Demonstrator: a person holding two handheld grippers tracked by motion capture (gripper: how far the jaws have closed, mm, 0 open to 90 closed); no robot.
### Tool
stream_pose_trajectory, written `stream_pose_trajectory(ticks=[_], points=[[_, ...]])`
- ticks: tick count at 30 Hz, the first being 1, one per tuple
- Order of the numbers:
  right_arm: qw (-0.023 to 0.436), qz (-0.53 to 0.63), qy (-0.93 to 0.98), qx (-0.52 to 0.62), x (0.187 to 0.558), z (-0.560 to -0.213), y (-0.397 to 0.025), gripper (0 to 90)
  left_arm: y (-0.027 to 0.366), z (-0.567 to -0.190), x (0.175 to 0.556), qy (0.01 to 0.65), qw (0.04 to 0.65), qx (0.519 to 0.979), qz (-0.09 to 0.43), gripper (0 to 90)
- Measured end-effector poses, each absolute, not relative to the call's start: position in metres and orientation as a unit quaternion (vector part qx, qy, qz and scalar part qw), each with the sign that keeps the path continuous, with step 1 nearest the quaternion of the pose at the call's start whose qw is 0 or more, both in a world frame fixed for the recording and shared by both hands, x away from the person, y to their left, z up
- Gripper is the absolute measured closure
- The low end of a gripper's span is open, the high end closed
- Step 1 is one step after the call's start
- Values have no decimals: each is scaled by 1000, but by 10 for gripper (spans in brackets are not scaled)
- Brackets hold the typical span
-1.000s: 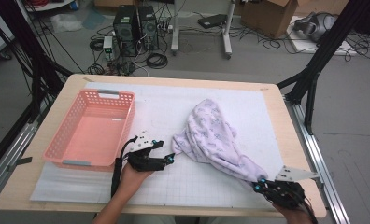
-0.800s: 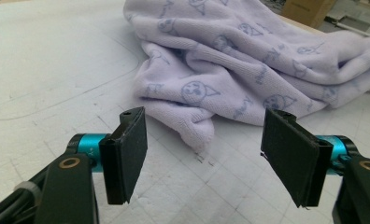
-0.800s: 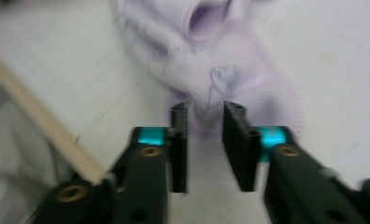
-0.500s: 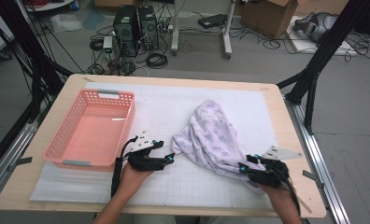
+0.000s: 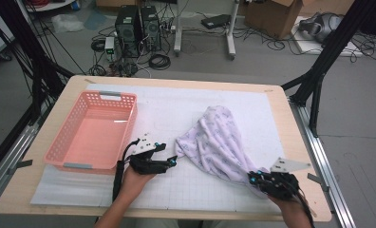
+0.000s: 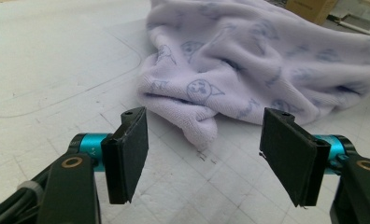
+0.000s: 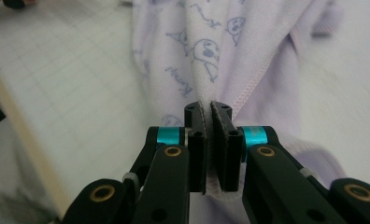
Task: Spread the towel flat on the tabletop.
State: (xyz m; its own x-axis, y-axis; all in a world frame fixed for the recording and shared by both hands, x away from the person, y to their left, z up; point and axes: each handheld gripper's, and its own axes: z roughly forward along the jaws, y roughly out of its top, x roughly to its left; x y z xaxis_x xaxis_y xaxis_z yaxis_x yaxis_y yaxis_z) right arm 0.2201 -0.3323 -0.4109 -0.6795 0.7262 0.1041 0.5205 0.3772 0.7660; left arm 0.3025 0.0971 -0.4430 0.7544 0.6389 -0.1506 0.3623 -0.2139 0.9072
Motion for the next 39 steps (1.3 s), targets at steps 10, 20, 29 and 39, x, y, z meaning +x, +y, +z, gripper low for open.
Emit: stream_pose_trajectory(ticks=[10, 20, 29, 39], points=[[154, 376, 809, 425, 168, -408, -377, 713, 96, -443, 303, 329, 538, 765, 132, 327], [211, 428, 788, 389, 283, -386, -299, 463, 97, -443, 304, 329, 538, 764, 133, 328], [210, 390, 805, 394, 377, -382, -226, 461, 98, -443, 303, 330, 539, 764, 130, 328], [160, 402, 825, 362, 370, -381, -238, 868, 98, -444, 304, 331, 538, 765, 129, 328]])
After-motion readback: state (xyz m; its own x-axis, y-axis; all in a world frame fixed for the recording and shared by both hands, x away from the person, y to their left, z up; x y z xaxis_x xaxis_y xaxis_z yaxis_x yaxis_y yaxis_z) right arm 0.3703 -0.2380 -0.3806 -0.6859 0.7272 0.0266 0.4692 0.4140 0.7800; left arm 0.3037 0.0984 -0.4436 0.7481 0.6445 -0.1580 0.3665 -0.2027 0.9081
